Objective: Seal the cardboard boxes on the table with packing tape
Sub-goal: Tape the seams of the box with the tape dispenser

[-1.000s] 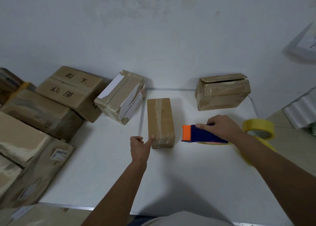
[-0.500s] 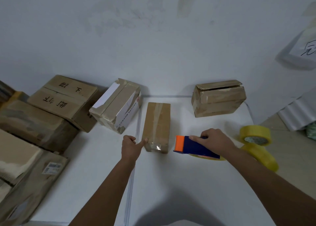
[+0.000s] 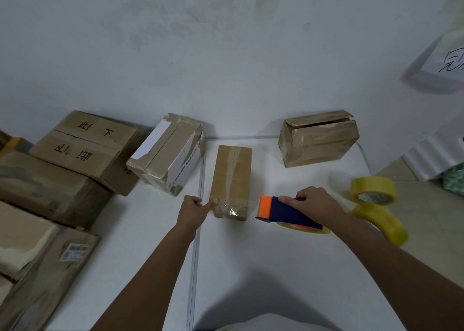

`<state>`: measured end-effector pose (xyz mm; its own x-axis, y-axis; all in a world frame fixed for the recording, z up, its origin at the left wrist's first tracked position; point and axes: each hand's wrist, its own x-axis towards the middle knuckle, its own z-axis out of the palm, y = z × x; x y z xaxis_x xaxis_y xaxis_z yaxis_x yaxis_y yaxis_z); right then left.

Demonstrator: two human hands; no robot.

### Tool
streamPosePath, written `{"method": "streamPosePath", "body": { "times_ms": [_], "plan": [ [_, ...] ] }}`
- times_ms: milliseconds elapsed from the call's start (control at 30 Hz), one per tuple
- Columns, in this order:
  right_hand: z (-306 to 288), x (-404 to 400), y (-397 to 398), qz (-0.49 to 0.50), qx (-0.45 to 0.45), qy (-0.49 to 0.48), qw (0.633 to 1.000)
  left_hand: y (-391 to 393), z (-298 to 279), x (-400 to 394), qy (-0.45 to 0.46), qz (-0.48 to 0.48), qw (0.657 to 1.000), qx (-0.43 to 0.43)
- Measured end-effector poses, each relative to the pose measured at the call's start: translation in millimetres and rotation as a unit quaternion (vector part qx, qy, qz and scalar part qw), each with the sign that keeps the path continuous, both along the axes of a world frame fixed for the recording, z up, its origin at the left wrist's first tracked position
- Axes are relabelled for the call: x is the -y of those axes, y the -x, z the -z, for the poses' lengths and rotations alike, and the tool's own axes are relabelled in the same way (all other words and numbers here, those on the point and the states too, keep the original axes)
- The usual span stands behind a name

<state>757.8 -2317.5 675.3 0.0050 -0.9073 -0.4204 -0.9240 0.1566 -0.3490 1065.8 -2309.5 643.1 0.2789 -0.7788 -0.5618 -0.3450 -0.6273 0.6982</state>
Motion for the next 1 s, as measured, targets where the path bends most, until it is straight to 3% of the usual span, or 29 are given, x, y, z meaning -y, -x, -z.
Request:
{"method": "streamPosePath", "body": {
  "times_ms": [267,367,433,500,567,633,667,800,900,1000],
  "plan": [
    [-2,-1,0,-0.001,0.006,0.009,1.0,-19,2,9,-0.027,0.028,0.998,-0.043],
    [-1,-2,0,0.003,0.001,0.01,1.0,-25,2,12,-0.027,0.061,0.997,0.026],
    [0,-3,1,0.007,-0.001,0.009,1.0,-28,2,6,0.028,0.093,0.986,0.134],
    [1,-5,3,0.014,0.005,0.009,1.0,-24,-3,-7,0.175,0.195,0.933,0.247],
    [0,-6,3,0.019,0.013,0.012,1.0,-14,-9,-18,0.279,0.384,0.837,0.272],
    [-1,-6,3,0.017,0.014,0.008,1.0,-8,2,-22,0.278,0.525,0.753,0.282],
    [-1,-6,3,0.016,0.012,0.003,1.0,-8,11,-23,0.272,0.551,0.735,0.286],
    [-1,-8,4,0.021,0.018,-0.005,1.0,-16,23,-17,0.257,0.573,0.722,0.29],
    [-2,-9,3,0.015,0.021,-0.001,1.0,-12,6,-3,0.319,0.556,0.69,0.337],
    [-2,-10,3,0.008,0.01,0.001,1.0,18,-9,20,0.335,0.563,0.692,0.303]
  ]
}}
